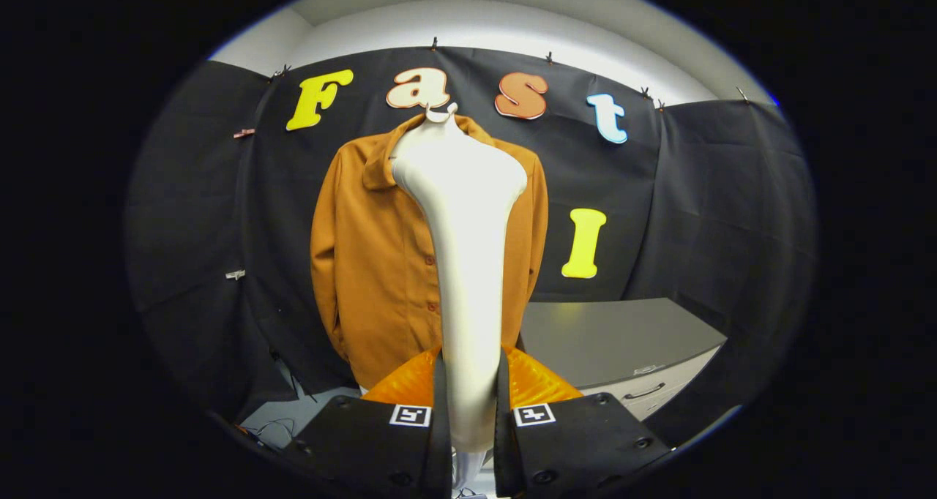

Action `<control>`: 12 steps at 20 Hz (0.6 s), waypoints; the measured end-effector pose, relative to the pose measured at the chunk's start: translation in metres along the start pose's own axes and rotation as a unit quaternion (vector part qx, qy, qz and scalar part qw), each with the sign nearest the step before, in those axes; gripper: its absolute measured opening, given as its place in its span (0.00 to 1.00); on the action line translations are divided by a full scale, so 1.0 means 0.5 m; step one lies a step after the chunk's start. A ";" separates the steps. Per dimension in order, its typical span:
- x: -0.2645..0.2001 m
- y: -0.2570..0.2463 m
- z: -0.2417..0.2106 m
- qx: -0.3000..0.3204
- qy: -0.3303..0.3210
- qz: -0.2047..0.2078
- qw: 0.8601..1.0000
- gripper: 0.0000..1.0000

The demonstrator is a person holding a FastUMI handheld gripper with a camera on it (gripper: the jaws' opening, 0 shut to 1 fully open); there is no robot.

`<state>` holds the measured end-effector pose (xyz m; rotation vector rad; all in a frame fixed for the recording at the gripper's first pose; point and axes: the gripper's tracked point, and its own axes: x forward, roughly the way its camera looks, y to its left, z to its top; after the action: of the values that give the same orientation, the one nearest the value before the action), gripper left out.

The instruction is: Iron the clothes twice with a garment steamer, once on the left side and once on the right side.

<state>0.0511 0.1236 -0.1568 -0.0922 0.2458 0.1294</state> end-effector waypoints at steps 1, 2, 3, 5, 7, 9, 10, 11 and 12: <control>-0.006 -0.005 0.016 0.001 -0.008 -0.002 1.000 0.26; -0.012 -0.010 0.030 0.001 -0.013 -0.004 1.000 0.26; -0.017 -0.014 0.042 0.001 -0.019 -0.005 1.000 0.26; -0.031 -0.020 0.060 0.003 -0.026 -0.006 1.000 0.26; -0.040 -0.023 0.074 0.003 -0.029 -0.005 1.000 0.26; -0.054 -0.026 0.087 0.004 -0.031 -0.003 1.000 0.26; -0.060 -0.028 0.094 0.005 -0.033 -0.003 0.999 0.26; -0.062 -0.030 0.101 0.008 -0.034 -0.003 0.999 0.26; -0.066 -0.032 0.108 0.011 -0.036 -0.003 0.999 0.26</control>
<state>0.0345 0.1097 -0.0955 -0.0669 0.1756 0.1245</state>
